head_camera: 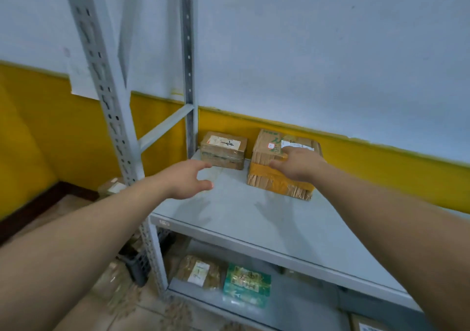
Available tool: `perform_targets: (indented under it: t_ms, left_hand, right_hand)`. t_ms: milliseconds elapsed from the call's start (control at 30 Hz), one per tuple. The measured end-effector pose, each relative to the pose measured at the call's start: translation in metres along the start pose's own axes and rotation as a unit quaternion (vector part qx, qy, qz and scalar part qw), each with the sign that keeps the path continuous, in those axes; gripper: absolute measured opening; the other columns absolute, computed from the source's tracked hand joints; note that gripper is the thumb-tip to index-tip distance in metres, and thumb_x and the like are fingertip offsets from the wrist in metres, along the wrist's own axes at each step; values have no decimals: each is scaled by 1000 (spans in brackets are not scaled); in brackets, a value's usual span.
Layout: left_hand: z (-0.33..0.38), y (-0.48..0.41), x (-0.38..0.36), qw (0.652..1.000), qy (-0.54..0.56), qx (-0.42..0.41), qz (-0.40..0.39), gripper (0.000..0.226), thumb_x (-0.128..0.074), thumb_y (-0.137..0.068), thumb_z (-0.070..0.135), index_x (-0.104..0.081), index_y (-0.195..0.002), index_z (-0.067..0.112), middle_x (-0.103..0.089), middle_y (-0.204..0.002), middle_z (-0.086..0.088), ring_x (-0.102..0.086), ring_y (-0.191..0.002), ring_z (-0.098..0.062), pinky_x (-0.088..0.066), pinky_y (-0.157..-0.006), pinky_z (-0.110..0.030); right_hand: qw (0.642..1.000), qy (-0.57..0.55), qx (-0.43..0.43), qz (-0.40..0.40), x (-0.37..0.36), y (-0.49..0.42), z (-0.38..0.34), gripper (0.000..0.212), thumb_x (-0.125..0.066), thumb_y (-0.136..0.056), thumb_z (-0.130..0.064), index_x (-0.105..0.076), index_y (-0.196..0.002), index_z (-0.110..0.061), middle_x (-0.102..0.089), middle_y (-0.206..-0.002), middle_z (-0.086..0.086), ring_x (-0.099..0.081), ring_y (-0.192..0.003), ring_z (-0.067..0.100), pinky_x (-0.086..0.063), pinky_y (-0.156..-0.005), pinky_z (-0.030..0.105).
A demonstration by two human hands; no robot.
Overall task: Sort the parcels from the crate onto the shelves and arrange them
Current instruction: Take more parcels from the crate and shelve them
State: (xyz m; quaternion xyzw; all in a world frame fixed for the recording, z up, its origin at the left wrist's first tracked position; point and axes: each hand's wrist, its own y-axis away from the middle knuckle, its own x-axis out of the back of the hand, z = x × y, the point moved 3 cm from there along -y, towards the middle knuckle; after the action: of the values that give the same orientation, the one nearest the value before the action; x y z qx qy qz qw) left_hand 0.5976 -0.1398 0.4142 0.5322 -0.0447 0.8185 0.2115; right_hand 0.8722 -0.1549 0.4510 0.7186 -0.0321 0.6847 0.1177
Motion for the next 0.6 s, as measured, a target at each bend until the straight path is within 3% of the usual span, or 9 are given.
perform_targets:
  t_ms: [233,367,600]
  left_hand:
    - [4,86,1,998,-23,44,23,67,-56,-92,51,-28,-150,32,-30,-156,7,-34,-140,-18,-33,-113,-38]
    - [-23,138,-12,995,-29,97,21,69,-59,-88,55,-31,-148,35,-33,-155,8,-37,-138,-18,-37,-111,-42]
    - [-92,213,10,988,-14,142,58,68,-62,-89,48,-36,-148,27,-40,-150,5,-46,-129,-16,-40,-106,-33]
  right_hand:
    - [992,-2,128,1,2,38,-57,73,-40,-94,-68,-35,-151,-21,-47,-148,11,-46,-133,33,-43,-102,43]
    - [983,-13,181,-29,-19,72,-102,80,-40,-91,-72,-32,-154,-23,-41,-155,8,-43,-137,31,-41,-107,45]
    - [960,36,275,-38,-24,109,-213,81,-39,-95,-69,-23,-157,-21,-29,-162,6,-34,-144,29,-36,-113,47]
